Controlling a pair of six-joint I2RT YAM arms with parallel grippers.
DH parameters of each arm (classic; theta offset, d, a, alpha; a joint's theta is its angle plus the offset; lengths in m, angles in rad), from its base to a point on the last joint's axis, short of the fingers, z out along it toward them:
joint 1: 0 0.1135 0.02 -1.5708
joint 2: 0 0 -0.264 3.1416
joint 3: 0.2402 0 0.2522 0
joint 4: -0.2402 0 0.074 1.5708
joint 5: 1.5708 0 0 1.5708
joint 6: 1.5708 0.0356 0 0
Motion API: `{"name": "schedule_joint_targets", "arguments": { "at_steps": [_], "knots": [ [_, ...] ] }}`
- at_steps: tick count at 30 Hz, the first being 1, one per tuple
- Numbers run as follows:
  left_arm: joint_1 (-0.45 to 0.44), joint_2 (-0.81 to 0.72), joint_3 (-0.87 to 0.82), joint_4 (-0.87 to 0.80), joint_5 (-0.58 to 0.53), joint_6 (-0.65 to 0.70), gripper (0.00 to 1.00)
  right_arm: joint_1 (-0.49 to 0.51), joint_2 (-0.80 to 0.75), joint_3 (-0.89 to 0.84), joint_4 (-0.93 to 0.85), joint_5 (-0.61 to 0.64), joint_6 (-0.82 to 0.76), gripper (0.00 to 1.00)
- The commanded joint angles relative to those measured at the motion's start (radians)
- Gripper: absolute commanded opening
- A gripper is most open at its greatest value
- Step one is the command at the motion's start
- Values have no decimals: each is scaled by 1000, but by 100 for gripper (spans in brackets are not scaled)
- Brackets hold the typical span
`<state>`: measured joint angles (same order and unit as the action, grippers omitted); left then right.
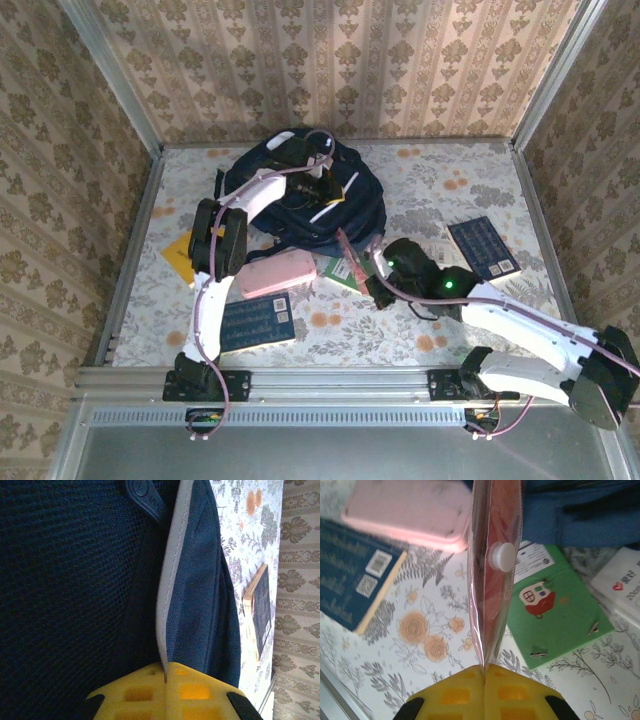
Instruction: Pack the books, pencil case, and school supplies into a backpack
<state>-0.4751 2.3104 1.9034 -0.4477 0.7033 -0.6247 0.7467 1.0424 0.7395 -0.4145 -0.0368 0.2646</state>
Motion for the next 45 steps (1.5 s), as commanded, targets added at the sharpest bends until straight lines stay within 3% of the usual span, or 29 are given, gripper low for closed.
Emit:
{"name": "schedule_joint_targets", "arguments": {
  "at_steps": [1, 7, 11, 14, 18, 24, 33, 40, 45],
  "knots": [
    [13, -100, 17, -7, 44, 17, 0, -66, -73, -15, 36, -50, 117, 0],
    [66, -216, 32, -15, 47, 37, 0, -231, -140, 5, 19, -74, 240, 0],
    [88, -264, 45, -16, 62, 33, 0, -287, -136, 34, 48, -127, 274, 0],
    [114, -280, 79, -21, 91, 24, 0, -318, -96, 36, 146, -240, 347, 0],
    [157, -256, 174, -43, 160, -7, 0, -328, 10, 34, 350, -361, 474, 0],
    [184, -235, 242, 47, 283, -88, 0, -329, 189, 66, 668, -445, 675, 0],
    [161, -223, 321, 21, 372, -67, 0, -322, 511, 197, 994, -442, 819, 0],
    [143, -229, 309, 35, 389, -65, 0, -292, 761, 372, 1111, -414, 910, 0],
    [134, -221, 331, 35, 397, -67, 0, -268, 933, 545, 1040, -385, 923, 0]
  ]
}}
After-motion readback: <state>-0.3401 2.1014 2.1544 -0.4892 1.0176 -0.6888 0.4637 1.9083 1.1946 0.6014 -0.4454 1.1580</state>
